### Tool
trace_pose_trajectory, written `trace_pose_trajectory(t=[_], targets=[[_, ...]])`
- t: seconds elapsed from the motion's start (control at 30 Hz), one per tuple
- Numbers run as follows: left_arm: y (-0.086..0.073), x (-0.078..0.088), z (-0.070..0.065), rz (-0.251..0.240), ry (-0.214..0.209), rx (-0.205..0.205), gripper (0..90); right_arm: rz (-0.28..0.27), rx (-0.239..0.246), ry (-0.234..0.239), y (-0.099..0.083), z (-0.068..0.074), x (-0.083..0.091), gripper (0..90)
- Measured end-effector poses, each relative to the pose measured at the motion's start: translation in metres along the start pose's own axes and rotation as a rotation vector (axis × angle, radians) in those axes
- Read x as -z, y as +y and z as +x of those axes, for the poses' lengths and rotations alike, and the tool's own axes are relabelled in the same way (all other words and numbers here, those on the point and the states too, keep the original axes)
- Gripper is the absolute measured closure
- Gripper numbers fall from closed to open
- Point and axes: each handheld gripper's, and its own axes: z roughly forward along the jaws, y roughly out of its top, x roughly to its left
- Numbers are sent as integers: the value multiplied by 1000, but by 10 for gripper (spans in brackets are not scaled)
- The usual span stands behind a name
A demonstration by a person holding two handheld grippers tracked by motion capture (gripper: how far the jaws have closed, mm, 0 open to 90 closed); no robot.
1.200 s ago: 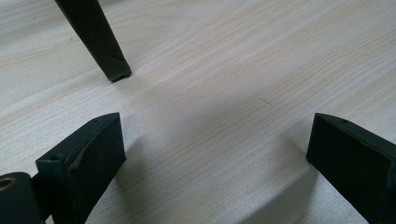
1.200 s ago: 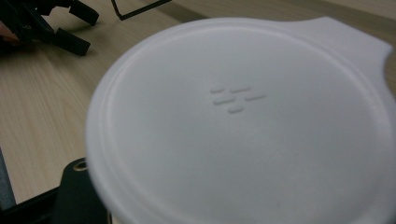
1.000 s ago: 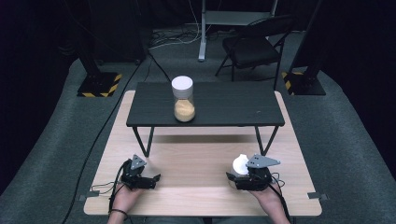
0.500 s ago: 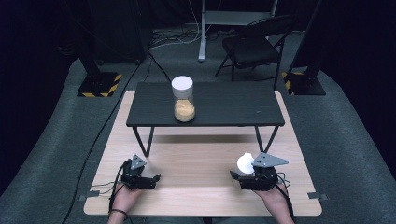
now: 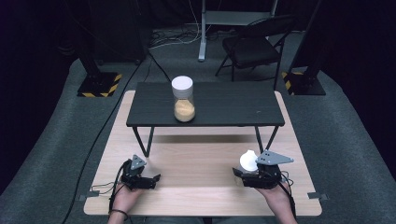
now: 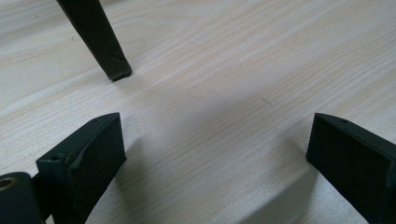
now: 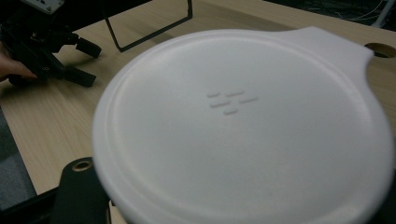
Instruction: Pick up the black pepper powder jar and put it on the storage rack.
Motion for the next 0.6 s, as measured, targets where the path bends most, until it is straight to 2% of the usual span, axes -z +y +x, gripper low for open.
trace_pose_trajectory(t=[0.3,0.6], targets=[[0,0,0,0,0,0,38,-27,21,-3,15,0,5,279],[0,0,0,0,0,0,38,-63,14,3,32,-4,13,277]])
